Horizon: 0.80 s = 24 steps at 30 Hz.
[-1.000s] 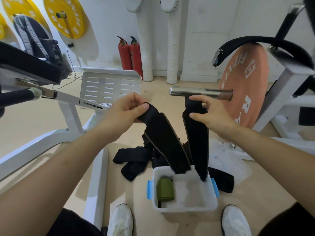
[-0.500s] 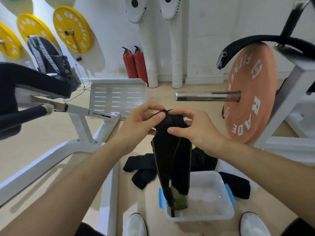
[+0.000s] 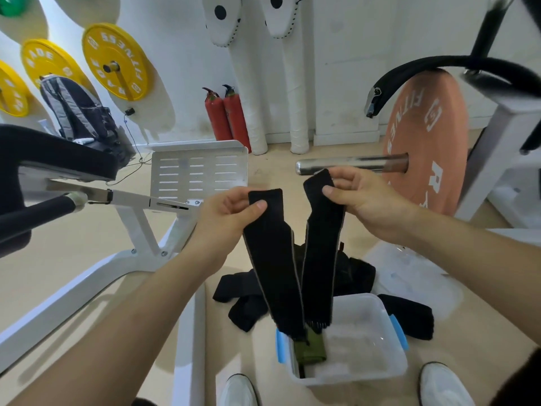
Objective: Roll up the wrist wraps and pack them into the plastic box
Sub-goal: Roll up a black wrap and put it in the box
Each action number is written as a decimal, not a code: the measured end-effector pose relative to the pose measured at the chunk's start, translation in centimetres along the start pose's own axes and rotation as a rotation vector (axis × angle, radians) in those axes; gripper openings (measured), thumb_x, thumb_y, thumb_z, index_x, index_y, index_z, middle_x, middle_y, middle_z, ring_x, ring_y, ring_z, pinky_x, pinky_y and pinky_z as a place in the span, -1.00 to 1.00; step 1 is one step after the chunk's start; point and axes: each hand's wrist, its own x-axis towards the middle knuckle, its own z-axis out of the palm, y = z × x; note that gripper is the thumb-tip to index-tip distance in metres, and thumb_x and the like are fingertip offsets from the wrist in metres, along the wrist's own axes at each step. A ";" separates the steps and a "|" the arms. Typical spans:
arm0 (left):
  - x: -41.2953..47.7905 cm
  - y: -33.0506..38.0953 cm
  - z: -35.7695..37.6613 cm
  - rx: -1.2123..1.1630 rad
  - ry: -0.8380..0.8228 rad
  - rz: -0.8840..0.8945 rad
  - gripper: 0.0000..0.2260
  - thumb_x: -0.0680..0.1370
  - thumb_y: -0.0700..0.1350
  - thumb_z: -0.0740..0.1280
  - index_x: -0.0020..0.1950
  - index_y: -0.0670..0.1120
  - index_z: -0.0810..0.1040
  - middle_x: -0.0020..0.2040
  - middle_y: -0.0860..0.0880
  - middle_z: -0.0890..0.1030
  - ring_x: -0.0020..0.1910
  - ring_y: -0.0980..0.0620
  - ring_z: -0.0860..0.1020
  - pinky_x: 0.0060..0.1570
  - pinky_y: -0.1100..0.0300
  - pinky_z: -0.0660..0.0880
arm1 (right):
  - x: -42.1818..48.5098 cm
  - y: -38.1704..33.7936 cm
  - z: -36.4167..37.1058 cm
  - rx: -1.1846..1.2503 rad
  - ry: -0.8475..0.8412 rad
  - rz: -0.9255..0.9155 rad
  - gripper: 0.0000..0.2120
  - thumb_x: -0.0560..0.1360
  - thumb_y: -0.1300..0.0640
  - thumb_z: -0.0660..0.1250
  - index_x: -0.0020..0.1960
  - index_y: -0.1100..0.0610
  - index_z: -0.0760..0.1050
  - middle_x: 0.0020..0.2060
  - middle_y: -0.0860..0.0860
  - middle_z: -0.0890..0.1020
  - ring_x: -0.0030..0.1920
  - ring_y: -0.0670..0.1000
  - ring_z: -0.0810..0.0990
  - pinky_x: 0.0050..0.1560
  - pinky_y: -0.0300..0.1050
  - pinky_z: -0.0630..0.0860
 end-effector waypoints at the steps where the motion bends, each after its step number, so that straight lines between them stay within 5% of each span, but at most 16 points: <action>1: 0.0 -0.1 0.2 -0.010 -0.010 -0.005 -0.81 0.63 -0.31 0.32 0.20 -0.19 0.64 -0.08 -0.04 0.77 -0.03 0.01 0.74 -0.02 0.22 0.63 | 0.1 0.0 -0.4 0.021 -0.023 0.006 -0.81 0.59 0.32 0.31 0.17 0.16 0.59 -0.05 0.06 0.72 -0.08 -0.01 0.70 0.06 -0.12 0.57; 8: 0.4 0.1 2.0 -0.021 -0.170 0.001 -0.85 0.64 -0.23 0.31 0.12 -0.14 0.67 -0.03 -0.07 0.73 0.00 -0.01 0.68 0.08 0.17 0.60 | -0.4 -0.4 -0.2 0.086 -0.205 -0.015 -0.80 0.47 0.17 0.36 0.06 0.18 0.61 -0.10 0.02 0.72 -0.08 -0.04 0.68 0.01 -0.23 0.58; 13: 0.2 0.9 2.7 0.002 -0.162 0.111 -0.87 0.58 -0.32 0.38 0.01 -0.11 0.65 -0.24 0.05 0.67 -0.19 0.14 0.63 -0.05 0.29 0.55 | -0.7 -0.2 0.6 0.077 -0.256 -0.040 -0.78 0.47 0.15 0.38 0.08 0.20 0.62 -0.08 0.08 0.70 -0.05 0.03 0.65 0.08 -0.15 0.56; 17: 0.0 1.2 2.7 0.083 -0.169 0.197 -0.83 0.47 -0.26 0.53 -0.07 0.00 0.69 -0.18 -0.12 0.67 -0.19 0.05 0.61 -0.06 0.19 0.59 | -1.1 -0.3 1.0 0.054 -0.280 -0.064 -0.76 0.48 0.19 0.42 0.10 0.28 0.58 -0.09 0.15 0.69 -0.06 0.08 0.66 0.12 -0.11 0.59; 21: -0.2 1.7 2.5 0.200 -0.227 0.298 -0.70 0.47 -0.30 0.53 0.15 -0.04 0.67 -0.07 -0.23 0.71 -0.14 -0.04 0.66 -0.06 0.12 0.62 | -1.4 -0.3 1.2 0.032 -0.288 -0.068 -0.72 0.46 0.22 0.46 0.12 0.29 0.53 -0.15 0.17 0.68 -0.04 0.15 0.65 0.22 -0.02 0.56; 24: -0.4 2.0 2.4 0.361 -0.252 0.393 -0.73 0.47 -0.29 0.54 0.11 -0.02 0.71 -0.08 0.04 0.74 -0.11 0.03 0.68 -0.06 0.16 0.63 | -1.6 -0.5 1.3 -0.005 -0.316 -0.063 -0.73 0.44 0.20 0.45 0.11 0.22 0.52 -0.20 0.13 0.66 -0.12 0.10 0.63 0.08 -0.12 0.58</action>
